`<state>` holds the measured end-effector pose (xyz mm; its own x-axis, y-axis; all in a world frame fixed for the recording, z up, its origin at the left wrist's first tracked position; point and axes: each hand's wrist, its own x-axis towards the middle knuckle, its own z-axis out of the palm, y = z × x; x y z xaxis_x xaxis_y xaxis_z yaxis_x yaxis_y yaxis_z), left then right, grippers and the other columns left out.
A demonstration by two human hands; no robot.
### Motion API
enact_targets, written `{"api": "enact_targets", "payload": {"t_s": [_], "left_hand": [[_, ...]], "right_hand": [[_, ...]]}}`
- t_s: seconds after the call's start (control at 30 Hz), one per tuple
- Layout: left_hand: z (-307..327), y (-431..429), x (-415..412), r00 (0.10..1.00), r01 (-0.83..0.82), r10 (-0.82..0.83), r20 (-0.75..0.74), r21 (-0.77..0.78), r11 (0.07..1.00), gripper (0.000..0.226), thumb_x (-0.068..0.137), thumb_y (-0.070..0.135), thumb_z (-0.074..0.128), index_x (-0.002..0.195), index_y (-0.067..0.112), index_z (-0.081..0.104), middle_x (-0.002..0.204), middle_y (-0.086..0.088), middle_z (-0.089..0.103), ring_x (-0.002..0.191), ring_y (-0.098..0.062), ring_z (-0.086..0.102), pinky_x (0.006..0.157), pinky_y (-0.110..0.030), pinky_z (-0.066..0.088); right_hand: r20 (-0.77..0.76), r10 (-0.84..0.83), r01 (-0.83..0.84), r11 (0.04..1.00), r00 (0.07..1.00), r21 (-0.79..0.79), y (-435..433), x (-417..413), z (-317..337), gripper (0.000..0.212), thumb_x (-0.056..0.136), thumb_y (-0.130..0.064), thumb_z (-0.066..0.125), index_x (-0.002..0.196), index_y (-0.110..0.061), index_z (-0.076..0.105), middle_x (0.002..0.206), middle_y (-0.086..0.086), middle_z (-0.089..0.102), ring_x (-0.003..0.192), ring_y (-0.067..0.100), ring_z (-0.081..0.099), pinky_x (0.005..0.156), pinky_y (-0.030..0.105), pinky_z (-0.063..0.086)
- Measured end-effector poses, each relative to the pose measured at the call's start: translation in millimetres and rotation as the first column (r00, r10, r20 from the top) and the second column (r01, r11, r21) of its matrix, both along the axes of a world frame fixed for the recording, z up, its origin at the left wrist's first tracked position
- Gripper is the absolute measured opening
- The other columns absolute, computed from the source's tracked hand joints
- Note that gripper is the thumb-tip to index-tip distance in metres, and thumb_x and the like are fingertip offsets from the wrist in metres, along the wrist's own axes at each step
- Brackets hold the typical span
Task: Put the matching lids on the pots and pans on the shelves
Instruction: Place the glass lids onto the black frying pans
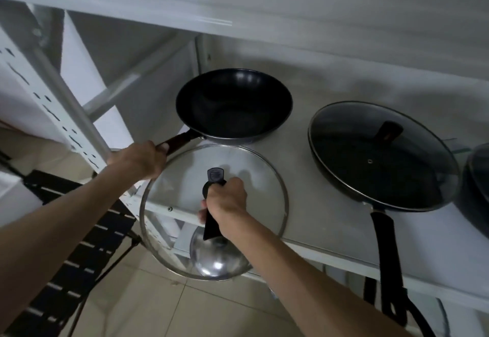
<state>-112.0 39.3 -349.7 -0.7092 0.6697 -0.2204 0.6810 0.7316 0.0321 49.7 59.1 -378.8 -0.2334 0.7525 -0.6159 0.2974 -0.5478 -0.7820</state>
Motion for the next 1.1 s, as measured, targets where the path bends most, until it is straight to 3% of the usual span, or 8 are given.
{"api": "enact_targets", "payload": {"t_s": [0.13,0.23,0.3,0.37,0.5,0.63,0.87,1.1], "left_hand": [[-3,7,-7,0.994,-0.016,0.016,0.112,-0.004,1.000,0.055,0.094,0.051,0.025,0.114,0.011,0.058,0.083,-0.014,0.063,0.080,-0.030,0.065,0.088,-0.041,0.052],[5,7,-8,0.987,0.028,-0.032,0.157,0.034,0.999,0.049,0.095,0.050,0.028,0.098,0.011,0.058,0.075,-0.014,0.064,0.062,-0.026,0.061,0.065,-0.033,0.052],[7,2,-9,0.939,0.017,-0.055,0.340,0.112,0.994,0.048,0.098,0.048,0.033,0.099,0.007,0.057,0.071,-0.013,0.059,0.049,-0.024,0.054,0.044,-0.023,0.042],[6,-2,-13,0.848,-0.040,-0.051,0.528,0.159,0.986,0.046,0.099,0.045,0.037,0.107,0.004,0.055,0.068,-0.013,0.050,0.043,-0.020,0.045,0.035,-0.019,0.035],[6,0,-25,0.706,-0.072,-0.056,0.706,0.150,0.986,0.041,0.099,0.044,0.039,0.114,0.008,0.051,0.063,-0.010,0.042,0.038,-0.017,0.038,0.033,-0.020,0.033],[2,-4,-29,0.571,-0.116,-0.038,0.820,0.126,0.985,0.040,0.097,0.045,0.044,0.096,0.005,0.047,0.053,-0.007,0.042,0.032,-0.017,0.039,0.032,-0.020,0.033],[-18,-22,-3,0.281,-0.208,-0.073,0.957,0.135,0.969,0.037,0.093,0.042,0.051,0.071,0.012,0.043,0.050,-0.002,0.037,0.037,-0.015,0.035,0.038,-0.021,0.032],[-17,-38,38,0.283,-0.286,-0.061,0.957,0.145,0.947,0.038,0.096,0.039,0.050,0.077,0.008,0.040,0.048,-0.008,0.042,0.033,-0.018,0.041,0.035,-0.021,0.035]], "right_hand": [[0.119,0.005,-0.034,0.969,0.993,0.244,-6,-1,-8,0.007,0.076,-0.018,0.047,0.074,-0.011,0.047,0.085,0.018,0.067,0.067,0.038,0.070,0.058,0.048,0.061],[0.083,0.036,-0.058,0.958,0.996,0.281,-9,15,-12,0.011,0.075,-0.011,0.043,0.064,-0.011,0.042,0.063,0.013,0.054,0.053,0.030,0.060,0.045,0.035,0.049],[0.100,0.067,-0.094,0.947,0.993,0.306,-16,35,-11,0.018,0.076,-0.007,0.041,0.059,-0.012,0.043,0.054,0.009,0.048,0.048,0.024,0.052,0.044,0.032,0.042],[0.171,0.119,-0.169,0.932,0.978,0.321,-25,58,-5,0.021,0.080,-0.007,0.044,0.061,-0.008,0.052,0.056,0.010,0.055,0.048,0.024,0.053,0.046,0.034,0.041],[0.210,0.234,-0.293,0.900,0.949,0.323,-42,104,24,0.020,0.088,-0.012,0.048,0.081,0.001,0.062,0.058,0.012,0.056,0.039,0.013,0.043,0.045,0.032,0.034],[0.120,0.317,-0.338,0.902,0.941,0.267,-48,145,72,0.019,0.094,-0.010,0.055,0.093,-0.020,0.070,0.055,0.012,0.058,0.026,0.004,0.040,0.032,0.014,0.028],[-0.018,0.253,-0.241,0.940,0.967,0.242,-17,157,131,0.019,0.093,-0.006,0.058,0.096,-0.014,0.074,0.052,0.011,0.060,0.027,0.016,0.037,0.029,0.016,0.030],[0.011,0.102,-0.099,0.917,0.995,0.387,53,100,136,0.015,0.094,-0.005,0.056,0.085,0.000,0.066,0.055,0.011,0.061,0.031,0.013,0.045,0.032,0.019,0.037]]}}
